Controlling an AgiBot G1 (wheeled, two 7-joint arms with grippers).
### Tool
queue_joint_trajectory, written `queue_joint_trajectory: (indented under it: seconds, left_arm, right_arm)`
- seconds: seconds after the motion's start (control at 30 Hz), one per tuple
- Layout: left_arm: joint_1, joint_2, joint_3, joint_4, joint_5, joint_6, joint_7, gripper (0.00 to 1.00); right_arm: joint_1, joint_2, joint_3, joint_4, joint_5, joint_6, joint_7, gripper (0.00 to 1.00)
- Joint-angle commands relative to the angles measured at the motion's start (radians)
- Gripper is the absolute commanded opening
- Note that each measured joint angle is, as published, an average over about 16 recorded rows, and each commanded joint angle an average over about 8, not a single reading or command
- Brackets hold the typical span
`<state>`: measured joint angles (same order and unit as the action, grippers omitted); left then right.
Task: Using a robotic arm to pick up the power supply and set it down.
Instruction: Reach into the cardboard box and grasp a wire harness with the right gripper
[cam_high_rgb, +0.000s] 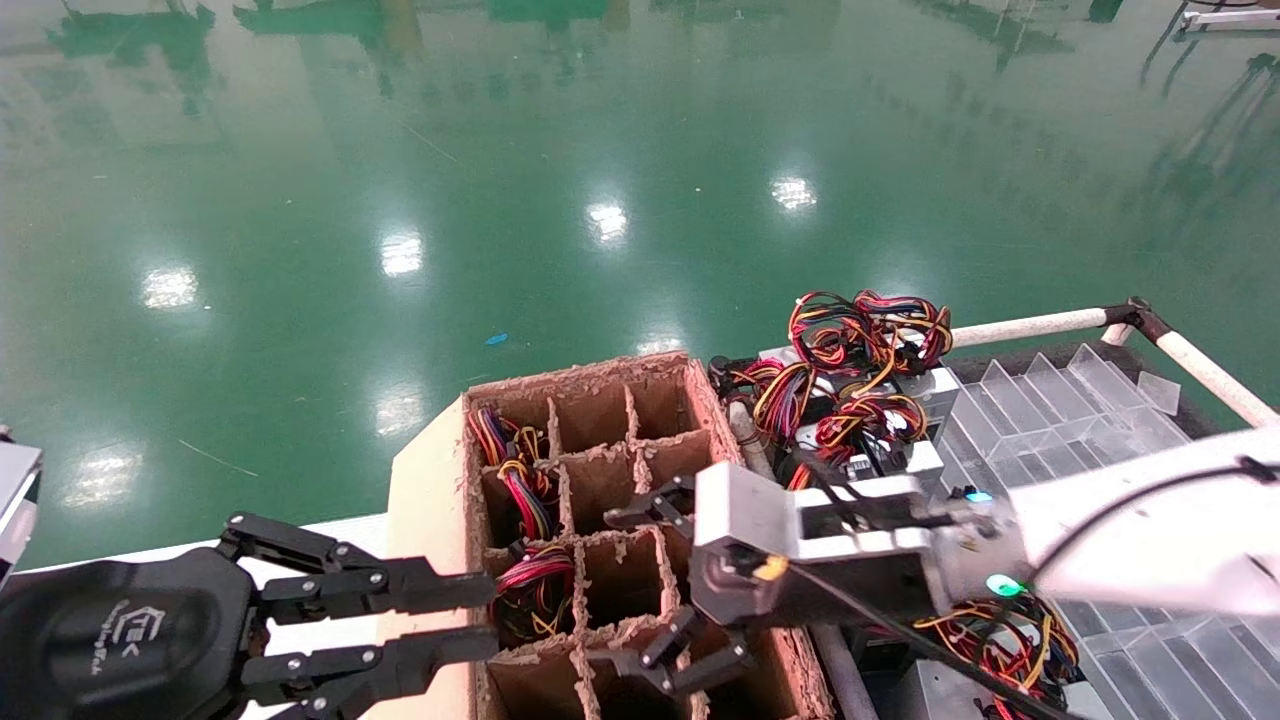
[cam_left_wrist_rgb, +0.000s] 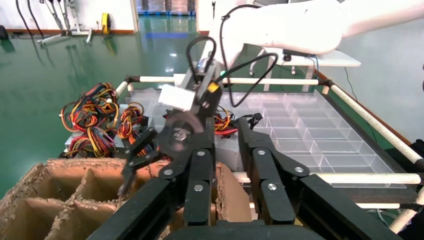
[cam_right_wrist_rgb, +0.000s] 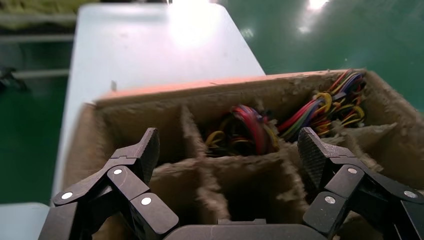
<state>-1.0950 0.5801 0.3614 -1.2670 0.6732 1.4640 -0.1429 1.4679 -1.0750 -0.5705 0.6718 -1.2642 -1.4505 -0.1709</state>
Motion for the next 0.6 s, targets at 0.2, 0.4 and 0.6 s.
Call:
queue_joint_trajectory:
  seconds: [0.2, 0.4, 0.6]
  left_arm:
    - [0.000, 0.000, 0.000, 0.000, 0.000, 0.000, 0.000, 0.00]
    - [0.000, 0.000, 0.000, 0.000, 0.000, 0.000, 0.000, 0.00]
    - [0.000, 0.000, 0.000, 0.000, 0.000, 0.000, 0.000, 0.00]
  right_arm:
    - [0.082, -0.105, -0.050, -0.146, -0.085, 0.013, -0.113, 0.07]
    - [0.131, -0.175, -0.073, -0.256, -0.124, 0.037, -0.205, 0.00]
    - [0.171, -0.227, -0.095, -0.324, -0.168, 0.089, -0.292, 0.00]
